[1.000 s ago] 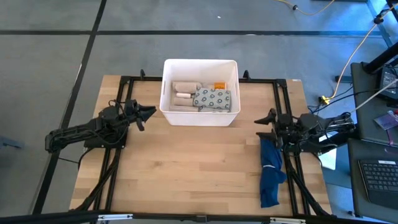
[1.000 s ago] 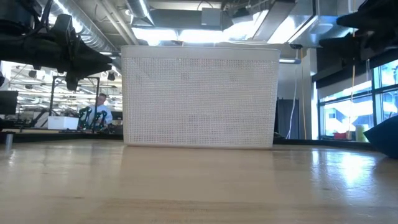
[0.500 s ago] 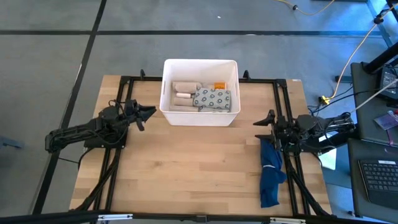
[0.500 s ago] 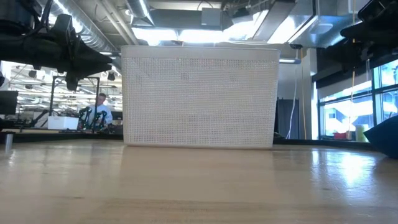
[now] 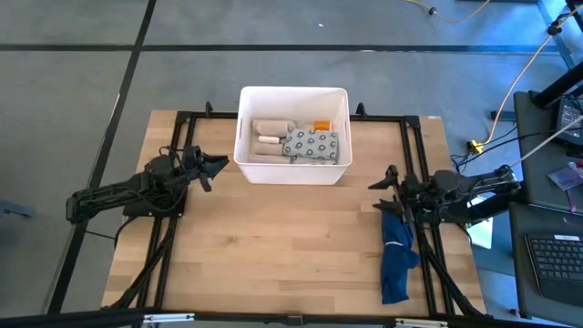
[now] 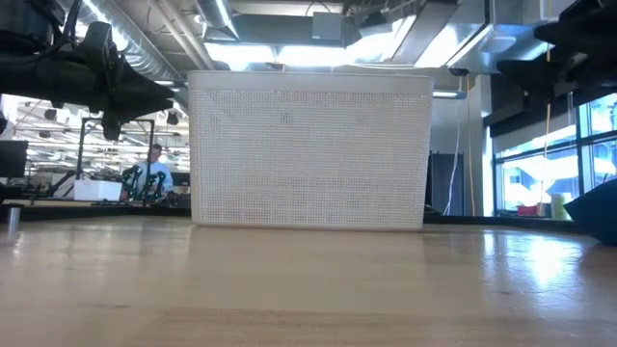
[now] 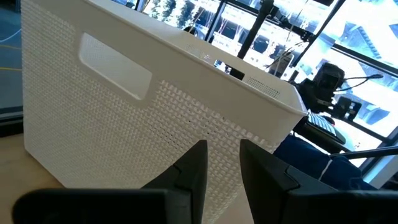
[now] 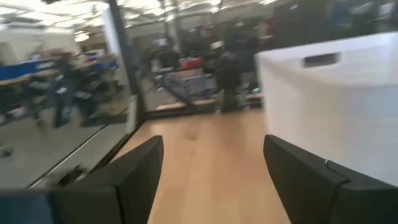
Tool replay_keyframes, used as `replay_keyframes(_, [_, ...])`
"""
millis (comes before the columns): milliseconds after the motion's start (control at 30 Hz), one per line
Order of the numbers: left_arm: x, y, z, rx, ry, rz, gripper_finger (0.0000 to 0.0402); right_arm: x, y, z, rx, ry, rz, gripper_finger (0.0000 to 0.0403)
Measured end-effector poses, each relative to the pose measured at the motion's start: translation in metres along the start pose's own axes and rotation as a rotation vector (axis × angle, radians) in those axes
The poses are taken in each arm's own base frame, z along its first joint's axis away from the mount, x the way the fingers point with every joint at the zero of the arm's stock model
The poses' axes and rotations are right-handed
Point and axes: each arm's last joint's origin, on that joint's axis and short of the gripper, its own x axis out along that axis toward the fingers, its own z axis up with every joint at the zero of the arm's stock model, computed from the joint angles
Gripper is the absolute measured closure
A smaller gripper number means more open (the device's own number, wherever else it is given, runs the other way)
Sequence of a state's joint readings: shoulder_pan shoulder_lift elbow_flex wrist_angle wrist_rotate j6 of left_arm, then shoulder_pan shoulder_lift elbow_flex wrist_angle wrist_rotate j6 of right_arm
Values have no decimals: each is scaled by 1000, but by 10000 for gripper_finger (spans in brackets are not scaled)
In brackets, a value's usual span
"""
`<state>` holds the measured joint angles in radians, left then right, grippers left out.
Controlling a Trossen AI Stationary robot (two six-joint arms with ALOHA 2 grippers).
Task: Pick & place medical supplies in basket/bin
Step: Return to Home Position
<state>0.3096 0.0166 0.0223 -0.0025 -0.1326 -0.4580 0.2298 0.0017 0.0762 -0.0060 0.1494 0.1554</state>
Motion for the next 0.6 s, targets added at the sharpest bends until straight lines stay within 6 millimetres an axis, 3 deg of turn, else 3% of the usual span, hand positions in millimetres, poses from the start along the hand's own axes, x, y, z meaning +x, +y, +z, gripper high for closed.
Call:
replay_keyframes(167, [0, 0, 0, 0, 0, 0, 313, 4, 1, -17, 32, 13, 94, 123])
replay_keyframes(600, [0, 0, 0, 0, 0, 0, 313, 4, 0, -21, 46, 51, 91, 123])
